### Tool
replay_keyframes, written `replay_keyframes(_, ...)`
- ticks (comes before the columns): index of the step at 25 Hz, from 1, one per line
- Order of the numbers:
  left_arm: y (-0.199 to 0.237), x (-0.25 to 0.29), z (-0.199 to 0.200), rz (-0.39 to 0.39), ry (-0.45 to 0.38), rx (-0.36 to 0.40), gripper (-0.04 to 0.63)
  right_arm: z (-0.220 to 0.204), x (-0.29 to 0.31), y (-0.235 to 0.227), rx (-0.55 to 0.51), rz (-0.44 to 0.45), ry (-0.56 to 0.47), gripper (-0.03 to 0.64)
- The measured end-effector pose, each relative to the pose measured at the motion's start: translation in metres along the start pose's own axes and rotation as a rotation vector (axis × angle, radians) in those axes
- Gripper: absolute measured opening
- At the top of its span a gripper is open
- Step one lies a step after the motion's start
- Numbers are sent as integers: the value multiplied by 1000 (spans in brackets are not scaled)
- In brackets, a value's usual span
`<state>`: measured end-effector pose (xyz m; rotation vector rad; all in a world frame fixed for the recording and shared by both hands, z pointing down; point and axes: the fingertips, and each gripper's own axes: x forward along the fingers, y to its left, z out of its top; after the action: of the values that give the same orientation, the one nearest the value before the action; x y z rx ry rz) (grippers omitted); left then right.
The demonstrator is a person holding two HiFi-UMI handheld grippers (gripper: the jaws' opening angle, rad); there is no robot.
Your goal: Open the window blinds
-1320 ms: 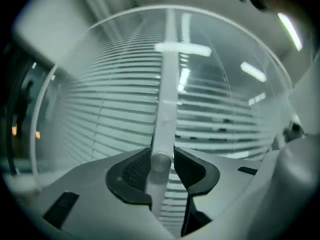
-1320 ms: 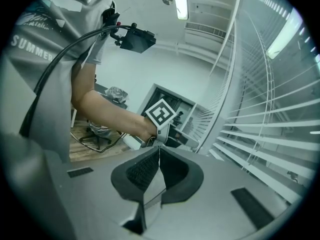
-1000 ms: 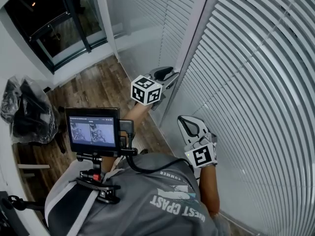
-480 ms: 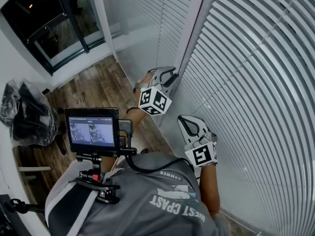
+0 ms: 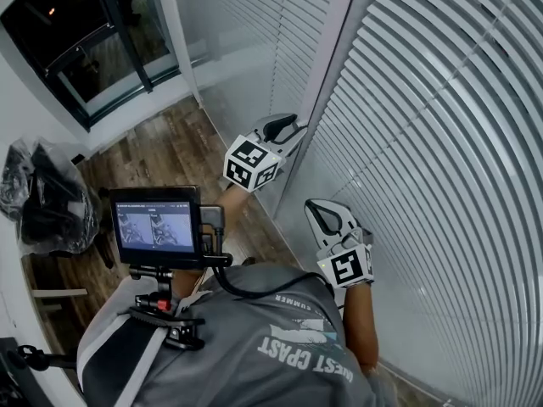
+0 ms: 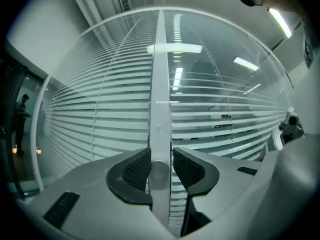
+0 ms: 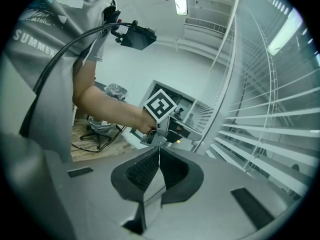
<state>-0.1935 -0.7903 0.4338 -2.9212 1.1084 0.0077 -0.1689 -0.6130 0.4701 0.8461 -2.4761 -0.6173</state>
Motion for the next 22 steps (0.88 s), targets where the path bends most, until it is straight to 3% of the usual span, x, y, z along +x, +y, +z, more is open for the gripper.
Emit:
replay_keyframes(3, 2, 0, -13, 9, 35, -11, 146, 0, -1, 1, 0, 2, 2, 3)
replay_keyframes(8, 4, -2, -23, 2, 19, -122, 129, -1, -1, 3, 10, -4, 11, 3)
replay_keyframes(10, 3, -3, -22, 14, 33, -56, 126, 0, -1, 5, 9, 1, 7, 3)
replay_keyframes(12, 0, -3, -22, 59, 97, 184, 126, 1, -1, 5, 7, 7, 3, 3)
replay_keyframes(15, -6, 0, -25, 159, 236, 748, 126, 1, -1, 5, 9, 11, 2, 3)
replay_keyframes(16, -8, 1, -26, 180, 265, 881, 126, 0, 0, 6, 10, 11, 1, 3)
replay_keyframes(17, -9, 2, -27, 184, 275, 933, 126, 0, 0, 6, 11, 11, 0, 3)
replay_keyframes(18, -10, 2, -29, 177, 268, 920, 126, 0, 1, 5, 11, 10, 1, 3)
replay_keyframes(20, -9, 2, -30, 143, 234, 777, 126, 1, 1, 4, 10, 8, 2, 3)
replay_keyframes(21, -9, 2, -30, 111, 202, 637, 126, 1, 1, 4, 9, 8, 2, 3)
replay_keyframes(22, -8, 1, -28, 69, 149, 441, 126, 1, 1, 5, 10, 8, 2, 3)
